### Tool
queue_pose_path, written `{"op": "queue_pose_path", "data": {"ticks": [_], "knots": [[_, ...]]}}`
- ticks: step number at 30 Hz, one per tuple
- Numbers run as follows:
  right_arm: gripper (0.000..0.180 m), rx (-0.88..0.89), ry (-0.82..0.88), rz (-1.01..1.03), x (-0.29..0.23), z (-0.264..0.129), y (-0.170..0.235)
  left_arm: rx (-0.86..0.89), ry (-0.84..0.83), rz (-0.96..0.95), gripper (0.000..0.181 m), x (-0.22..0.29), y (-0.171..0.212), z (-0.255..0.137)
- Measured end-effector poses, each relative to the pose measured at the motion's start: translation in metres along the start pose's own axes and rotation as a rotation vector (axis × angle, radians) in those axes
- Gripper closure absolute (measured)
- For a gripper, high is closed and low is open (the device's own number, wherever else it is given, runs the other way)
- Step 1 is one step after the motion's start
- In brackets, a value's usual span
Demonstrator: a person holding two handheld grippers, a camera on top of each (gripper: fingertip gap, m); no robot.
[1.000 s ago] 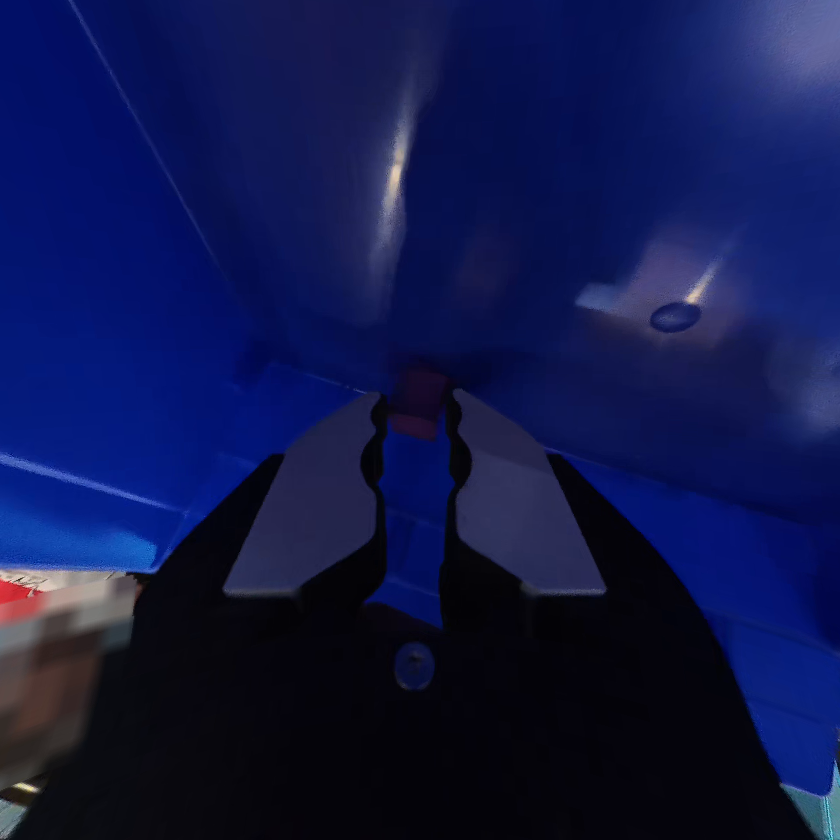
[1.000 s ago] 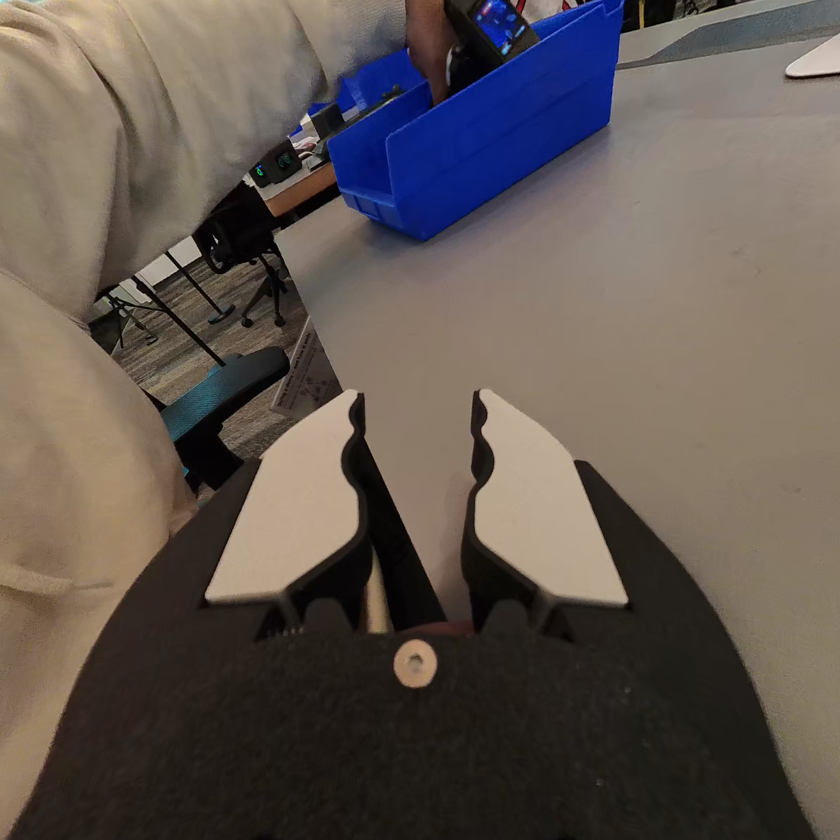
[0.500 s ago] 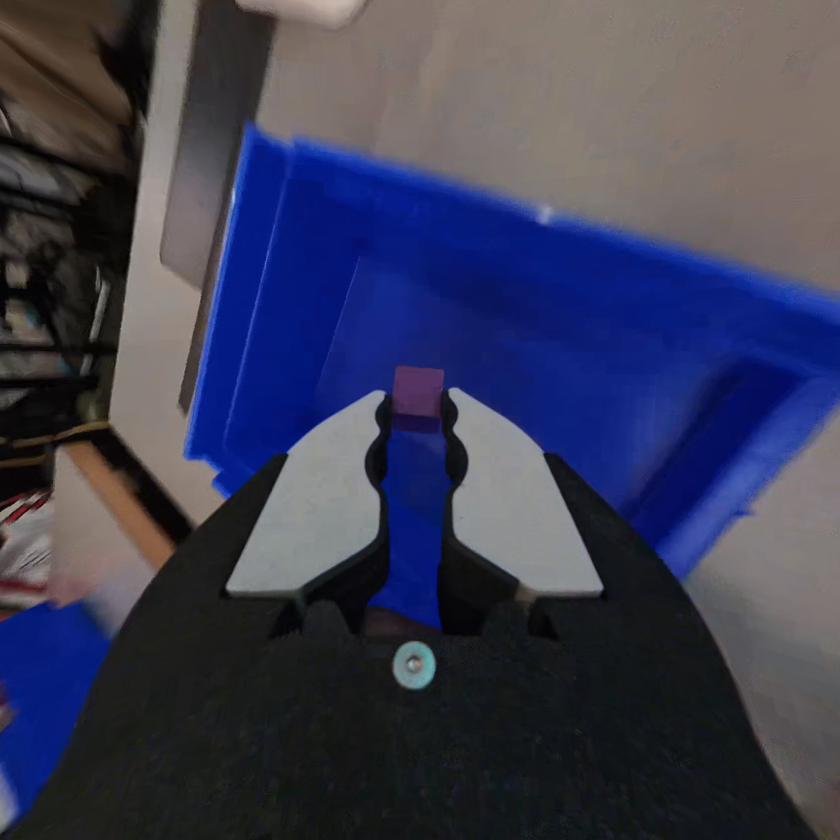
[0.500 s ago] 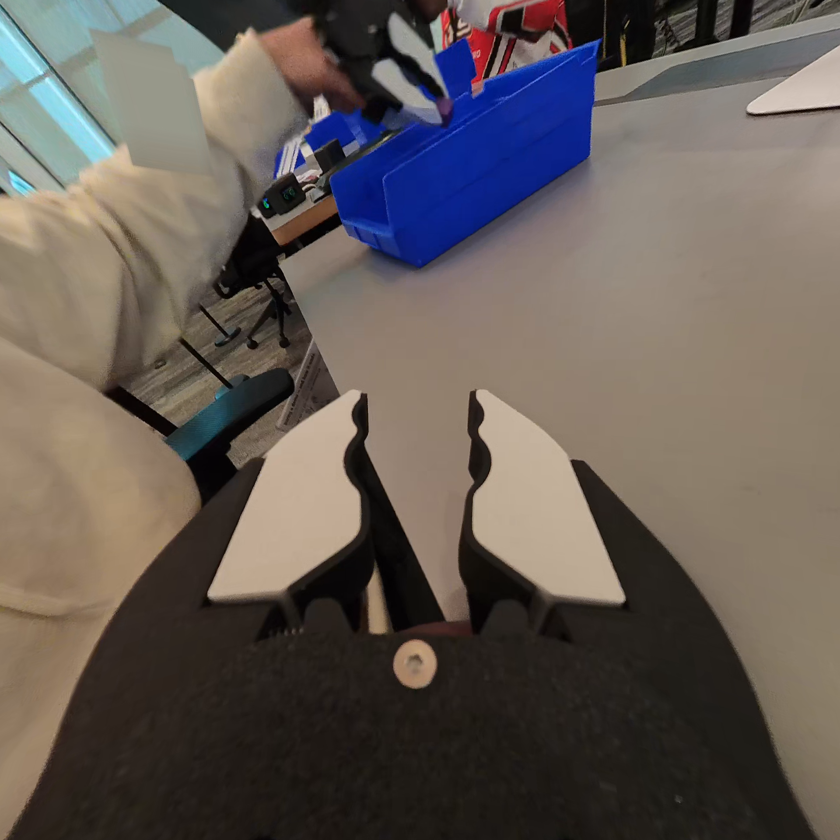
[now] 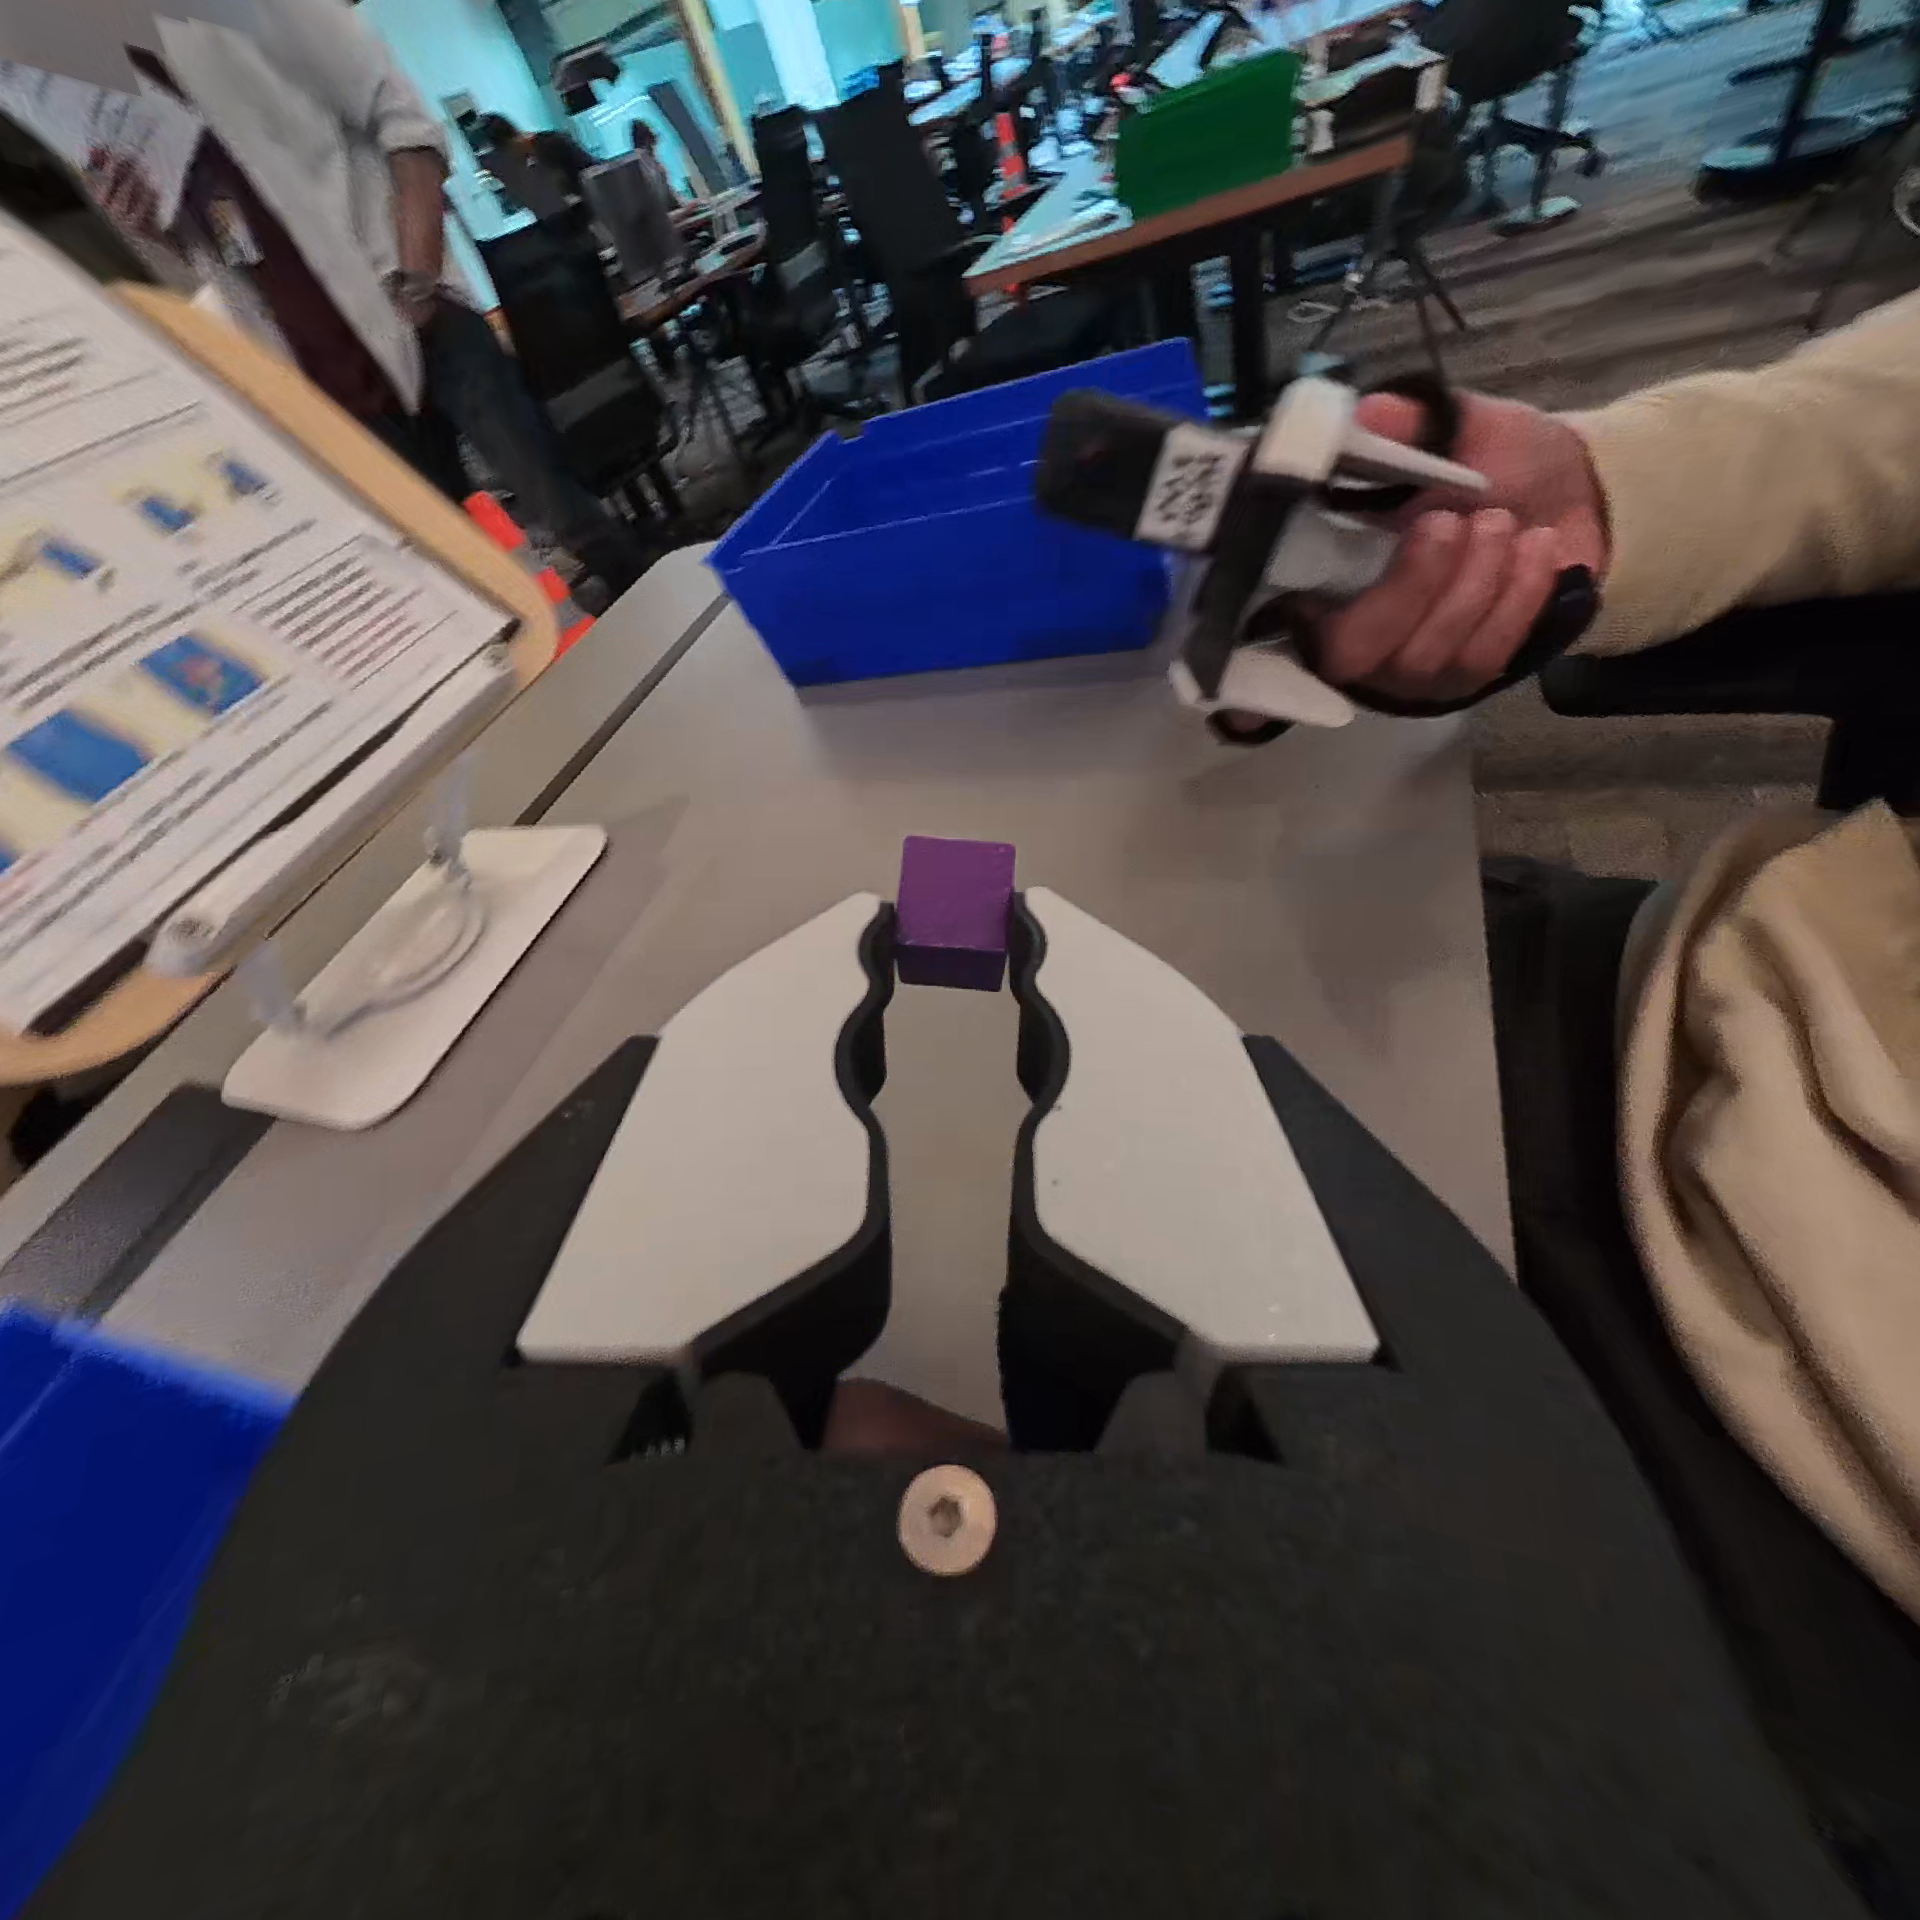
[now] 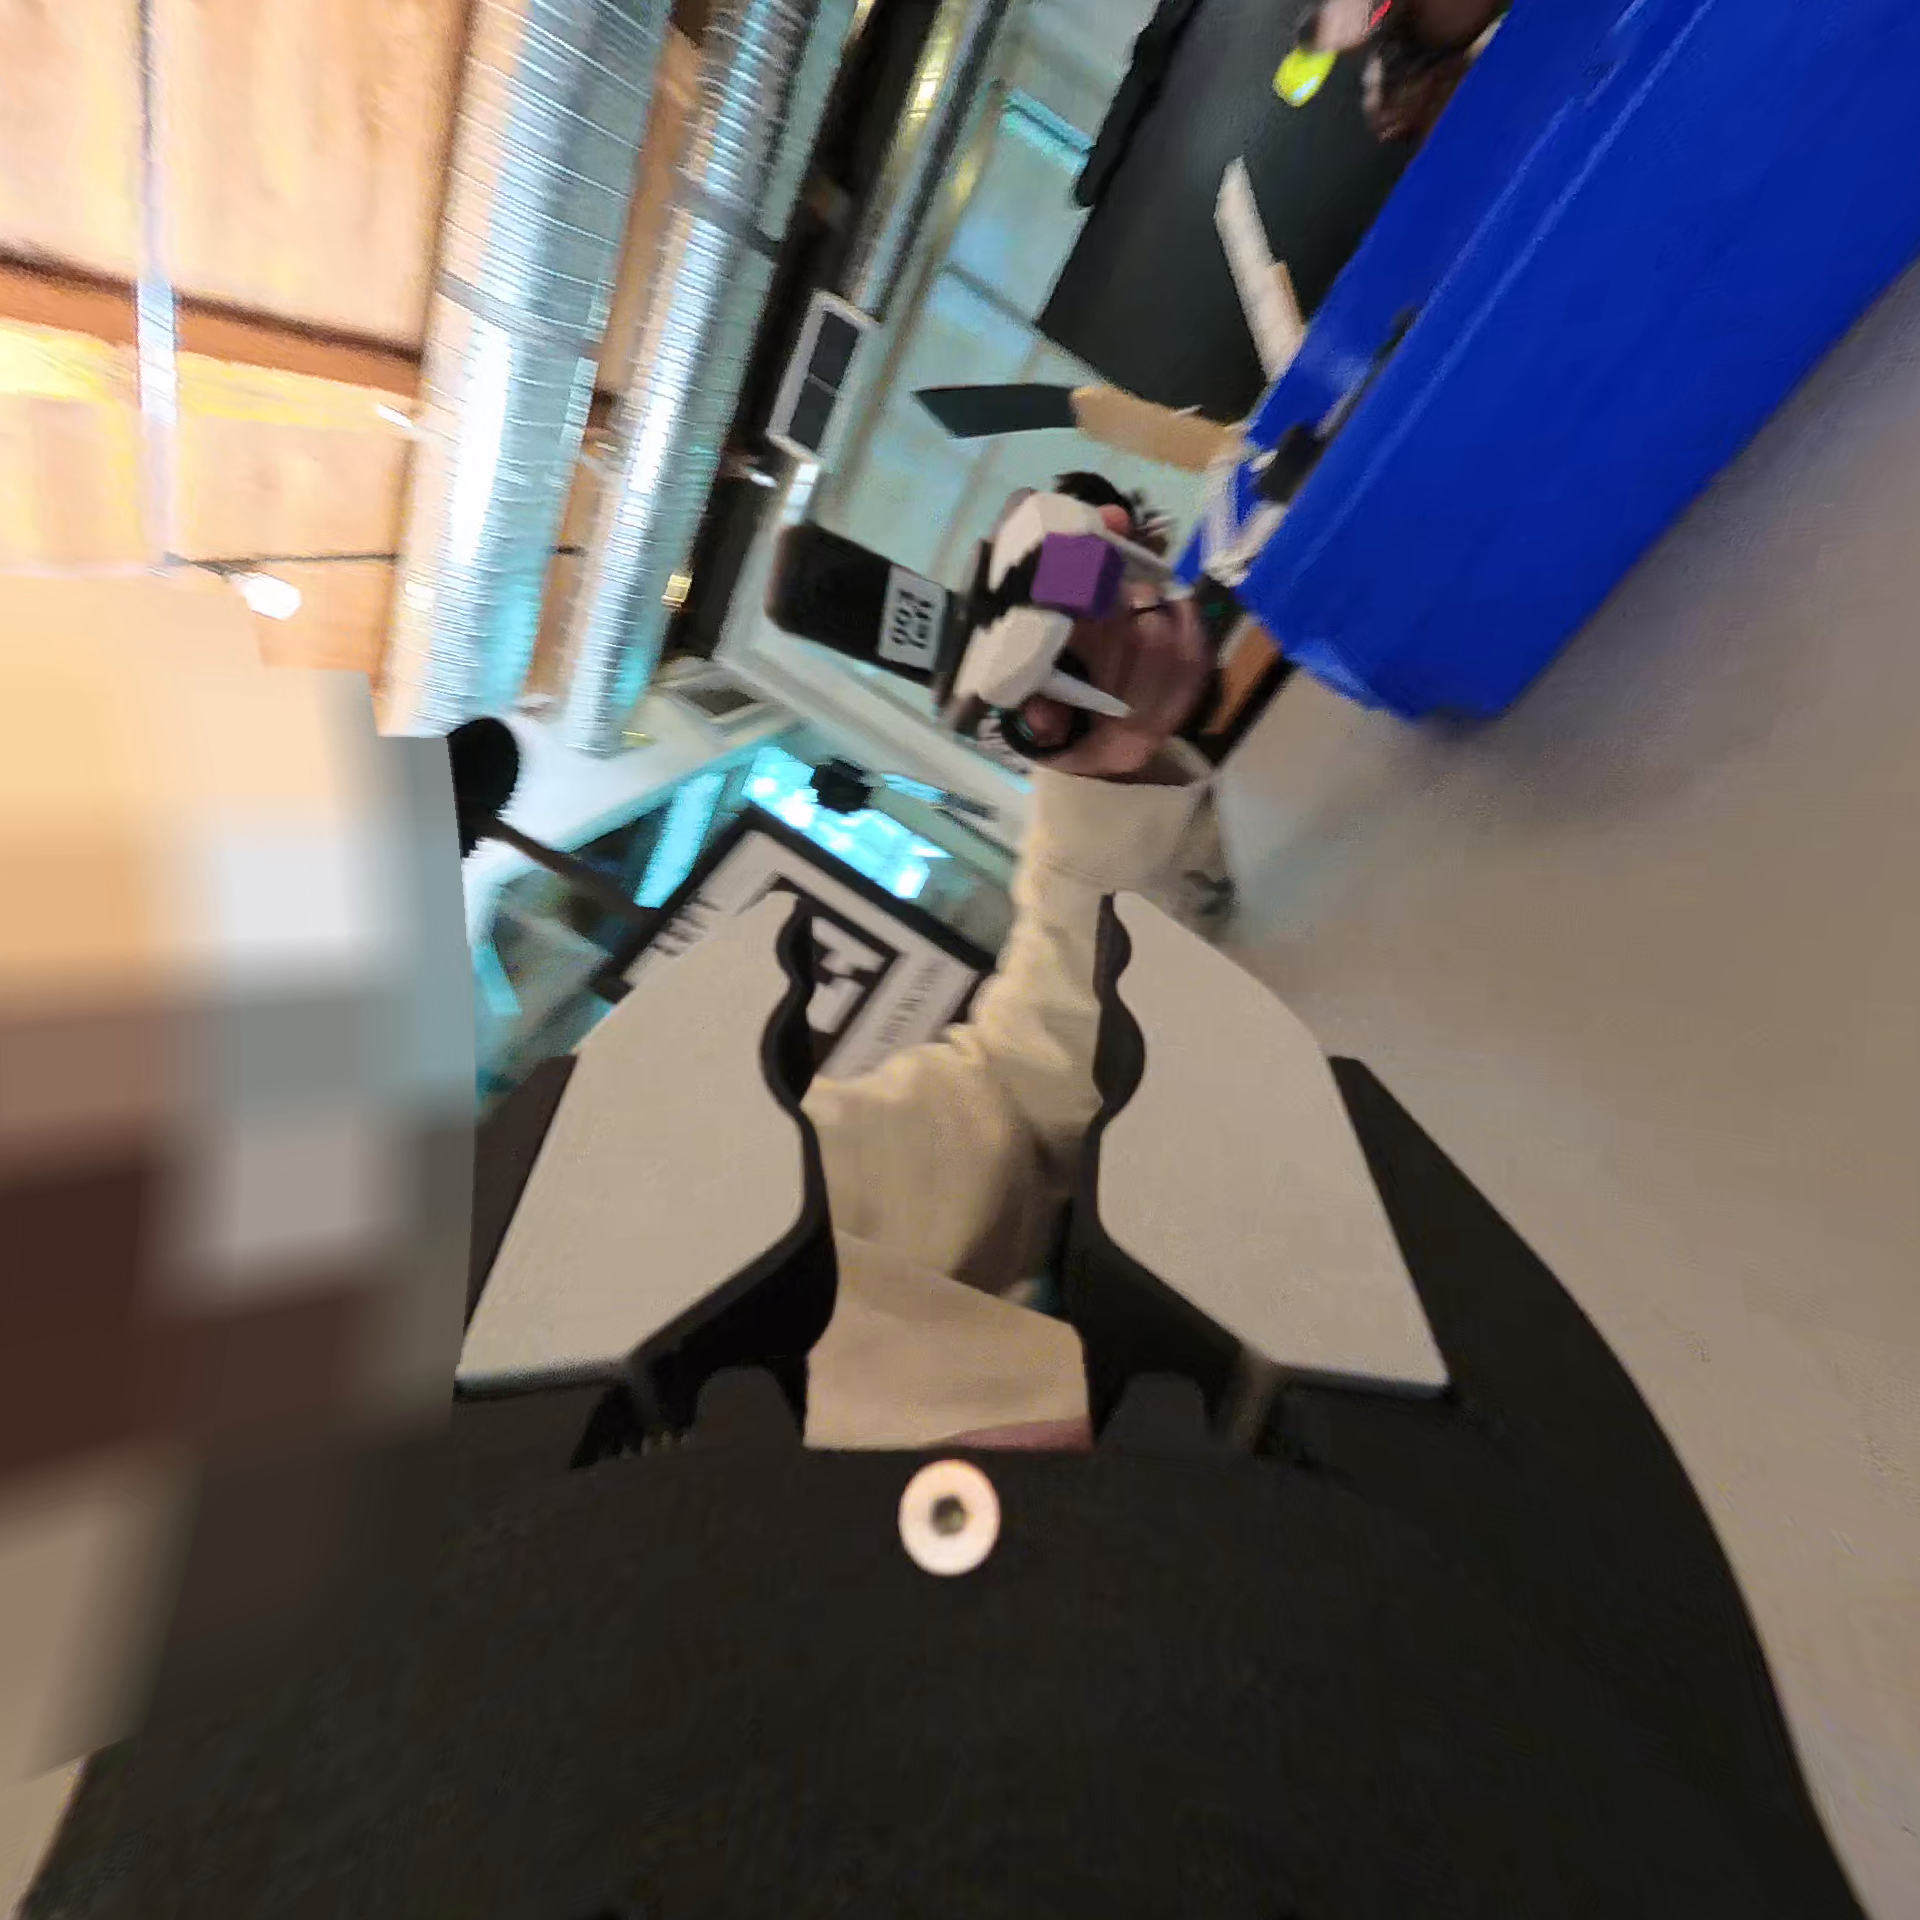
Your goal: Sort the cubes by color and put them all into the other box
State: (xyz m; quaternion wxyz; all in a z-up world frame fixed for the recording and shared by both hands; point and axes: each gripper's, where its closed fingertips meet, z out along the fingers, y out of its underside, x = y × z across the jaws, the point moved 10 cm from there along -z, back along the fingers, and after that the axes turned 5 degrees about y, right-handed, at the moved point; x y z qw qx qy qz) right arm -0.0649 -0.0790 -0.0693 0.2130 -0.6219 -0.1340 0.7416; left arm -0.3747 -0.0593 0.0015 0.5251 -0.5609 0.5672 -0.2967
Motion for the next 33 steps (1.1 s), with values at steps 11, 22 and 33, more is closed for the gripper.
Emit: {"op": "queue_pose_path", "data": {"ticks": [11,22,33], "knots": [[0.147,-0.014,-0.207,0.226,0.036,0.053,-0.024,-0.015,0.146,0.111,0.161,0.016,-0.02,0.091],[0.15,0.046,-0.005,0.063,0.03,0.005,-0.014,-0.008,-0.154,-0.178,0.139,0.051,0.002,0.063],[0.15,0.187,0.477,-0.413,-0.016,-0.066,0.021,-0.179,-0.457,-0.32,0.142,0.09,0.042,0.062]]}}
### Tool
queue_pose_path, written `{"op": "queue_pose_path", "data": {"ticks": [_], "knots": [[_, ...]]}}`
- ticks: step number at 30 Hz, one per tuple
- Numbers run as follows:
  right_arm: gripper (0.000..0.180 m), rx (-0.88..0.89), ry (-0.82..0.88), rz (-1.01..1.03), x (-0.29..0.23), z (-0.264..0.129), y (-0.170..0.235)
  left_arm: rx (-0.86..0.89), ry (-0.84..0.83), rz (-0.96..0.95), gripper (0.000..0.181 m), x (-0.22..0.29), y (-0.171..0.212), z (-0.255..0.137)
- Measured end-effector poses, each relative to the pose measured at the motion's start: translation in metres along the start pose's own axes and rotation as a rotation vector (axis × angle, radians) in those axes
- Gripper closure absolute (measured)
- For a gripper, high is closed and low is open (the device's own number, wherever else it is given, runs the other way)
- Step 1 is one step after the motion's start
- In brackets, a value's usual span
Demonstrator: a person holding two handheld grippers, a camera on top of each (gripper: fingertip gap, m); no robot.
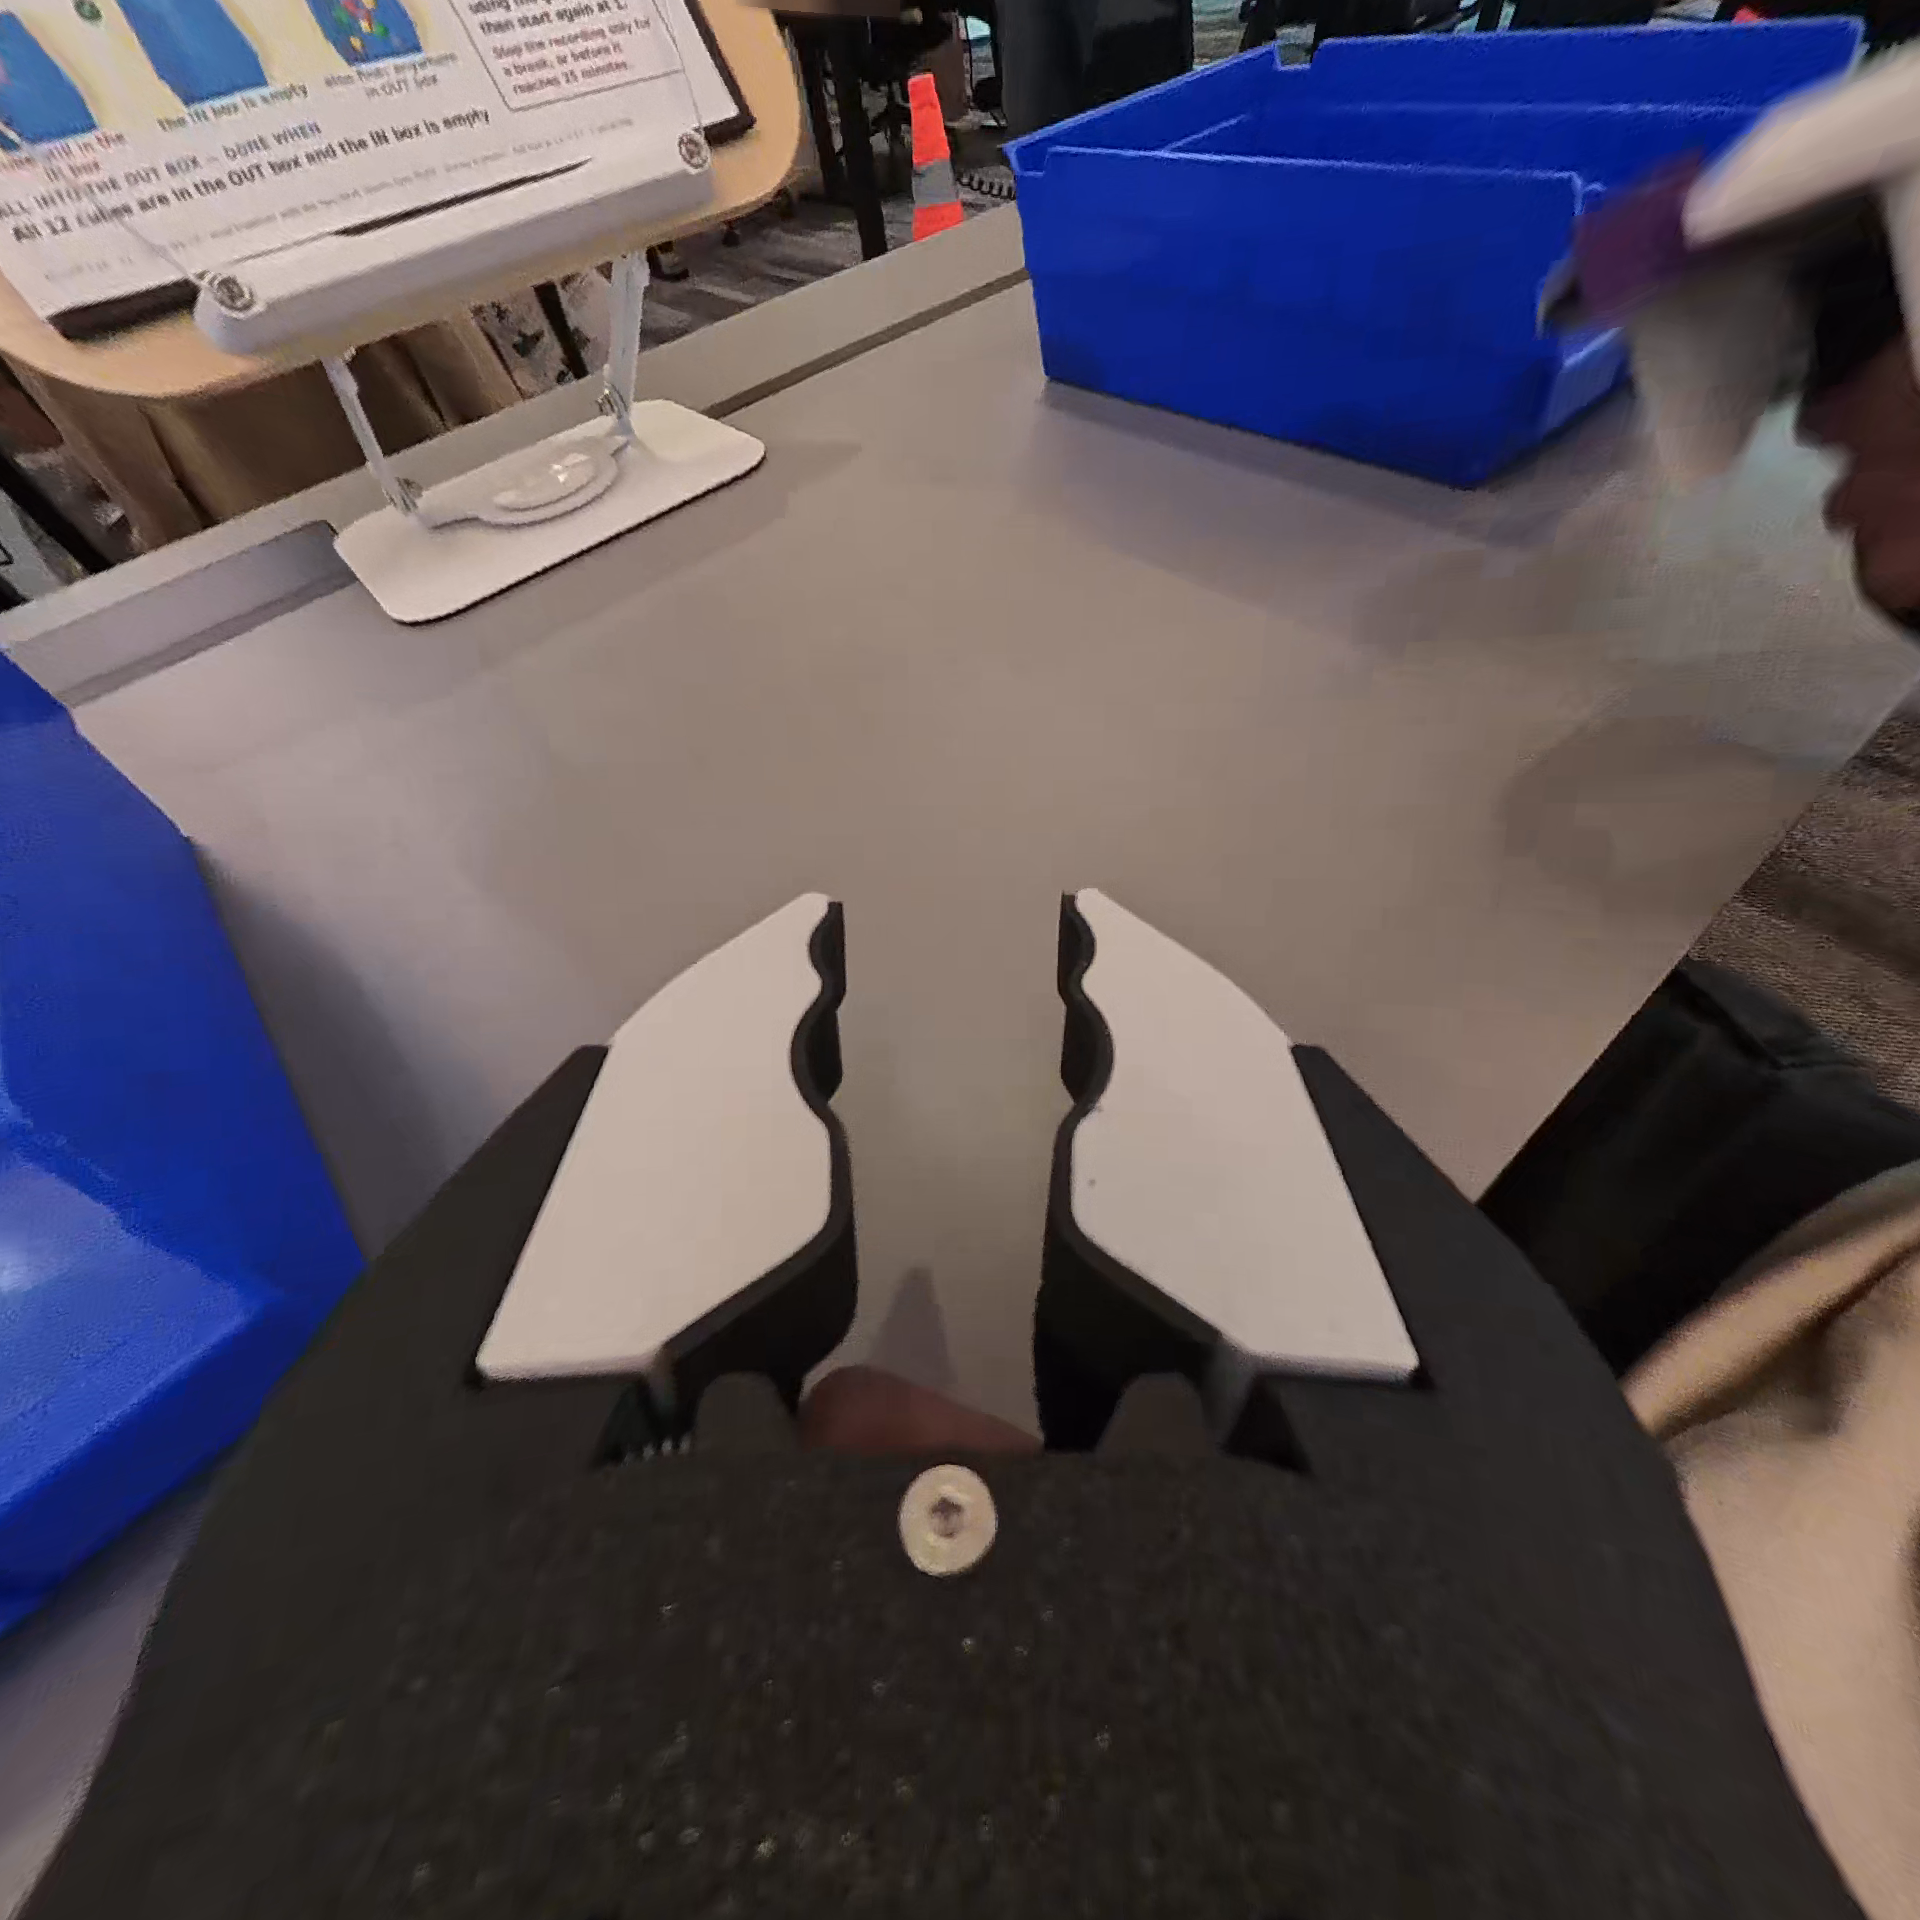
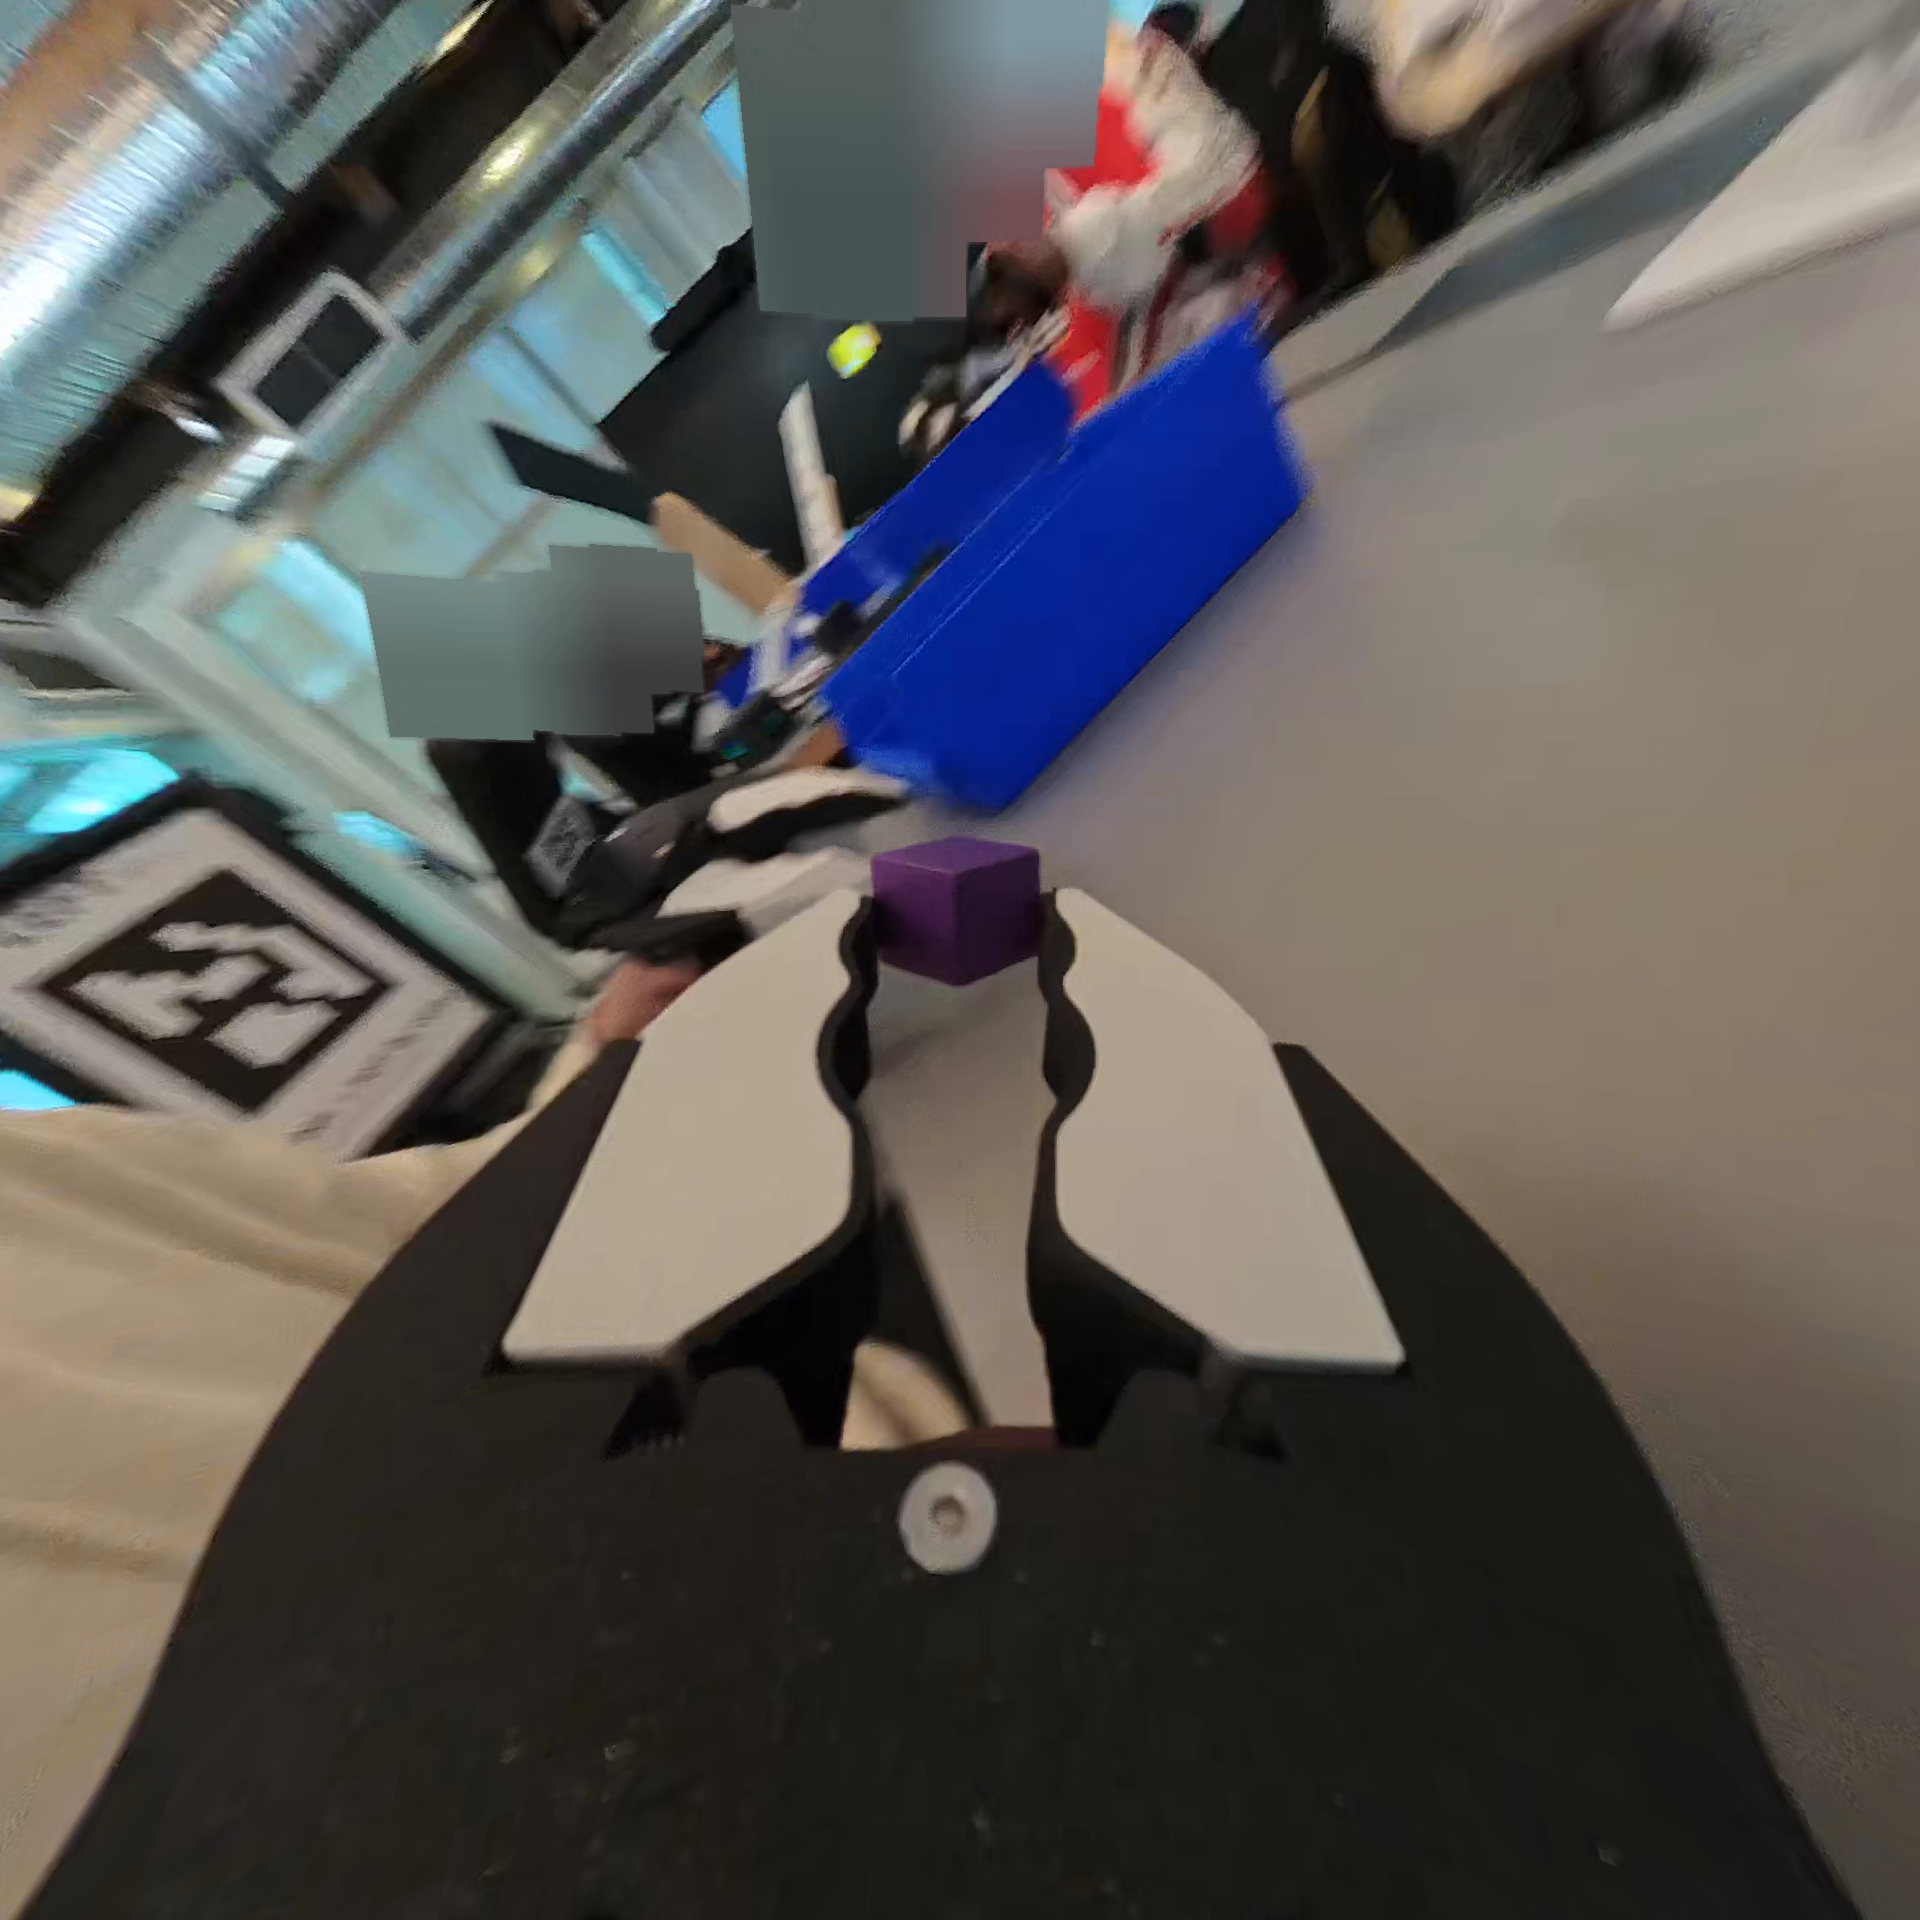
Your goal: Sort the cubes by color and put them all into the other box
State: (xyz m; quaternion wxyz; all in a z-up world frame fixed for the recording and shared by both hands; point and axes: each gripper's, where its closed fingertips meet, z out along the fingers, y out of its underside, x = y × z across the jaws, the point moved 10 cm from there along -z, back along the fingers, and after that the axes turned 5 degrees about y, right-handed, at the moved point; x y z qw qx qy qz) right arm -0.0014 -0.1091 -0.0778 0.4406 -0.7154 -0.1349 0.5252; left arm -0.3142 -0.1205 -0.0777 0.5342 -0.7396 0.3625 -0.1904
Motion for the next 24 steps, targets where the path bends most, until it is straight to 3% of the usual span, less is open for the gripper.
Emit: {"op": "queue_pose_path", "data": {"ticks": [4,7,9,12,15,21,24], "knots": [[0.151,0.208,0.596,-0.379,0.029,-0.074,-0.102,-0.011,0.04,0.018,0.142,0.006,0.0,0.003],[0.15,-0.014,0.971,-0.406,0.101,-0.097,-0.174,-0.031,0.013,0.059,0.142,0.005,0.004,0.007],[0.15,-0.296,1.055,-0.327,0.157,-0.085,-0.199,-0.04,0.024,0.048,0.142,0.005,0.005,0.008],[0.149,-0.77,1.247,-0.406,0.225,-0.06,-0.206,-0.036,0.053,0.036,0.142,0.007,0.004,0.007],[0.149,-1.014,1.299,-0.365,0.263,-0.044,-0.199,-0.039,0.043,0.064,0.142,0.009,0.006,0.004],[0.149,-0.927,1.453,-0.241,0.286,-0.041,-0.214,-0.028,0.058,0.064,0.142,0.009,0.008,-0.002],[0.137,-0.862,1.488,-0.263,0.288,-0.045,-0.215,-0.032,0.059,0.054,0.142,0.006,0.01,-0.001]]}}
